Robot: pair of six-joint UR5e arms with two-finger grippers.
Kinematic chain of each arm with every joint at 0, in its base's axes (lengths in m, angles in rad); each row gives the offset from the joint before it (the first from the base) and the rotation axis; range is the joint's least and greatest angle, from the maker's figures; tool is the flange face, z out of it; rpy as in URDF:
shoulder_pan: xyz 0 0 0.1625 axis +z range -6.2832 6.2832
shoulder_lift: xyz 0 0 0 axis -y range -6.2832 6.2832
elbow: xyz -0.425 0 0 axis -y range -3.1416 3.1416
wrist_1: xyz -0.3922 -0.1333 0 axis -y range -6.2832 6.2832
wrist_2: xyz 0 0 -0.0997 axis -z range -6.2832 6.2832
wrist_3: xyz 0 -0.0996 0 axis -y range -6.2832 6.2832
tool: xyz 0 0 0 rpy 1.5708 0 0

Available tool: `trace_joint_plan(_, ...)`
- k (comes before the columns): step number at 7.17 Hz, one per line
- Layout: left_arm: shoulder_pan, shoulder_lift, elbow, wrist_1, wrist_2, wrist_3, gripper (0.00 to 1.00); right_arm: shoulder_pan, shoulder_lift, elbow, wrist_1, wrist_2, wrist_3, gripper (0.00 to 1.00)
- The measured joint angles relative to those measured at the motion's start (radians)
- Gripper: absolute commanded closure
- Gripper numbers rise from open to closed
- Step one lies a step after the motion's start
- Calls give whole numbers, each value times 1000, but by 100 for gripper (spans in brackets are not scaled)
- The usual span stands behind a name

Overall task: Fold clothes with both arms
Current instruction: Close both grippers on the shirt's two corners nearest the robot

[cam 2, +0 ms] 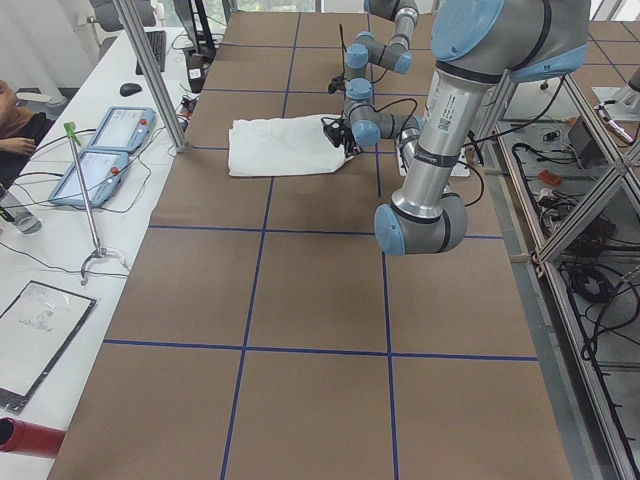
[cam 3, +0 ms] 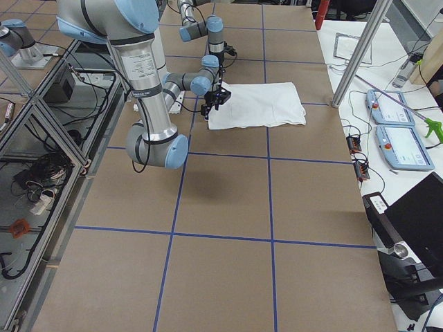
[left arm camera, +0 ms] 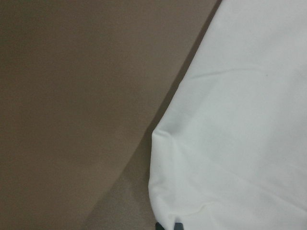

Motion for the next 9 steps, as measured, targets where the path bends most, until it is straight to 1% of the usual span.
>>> trace_joint_plan(4,0,-5,-13,0,-1,0,100,-28,-1,-4,0,1,1,0)
trace_joint_plan(9,-2,2,-39,2,-21,0,100,-25,4,-5,8,-1,-1,1)
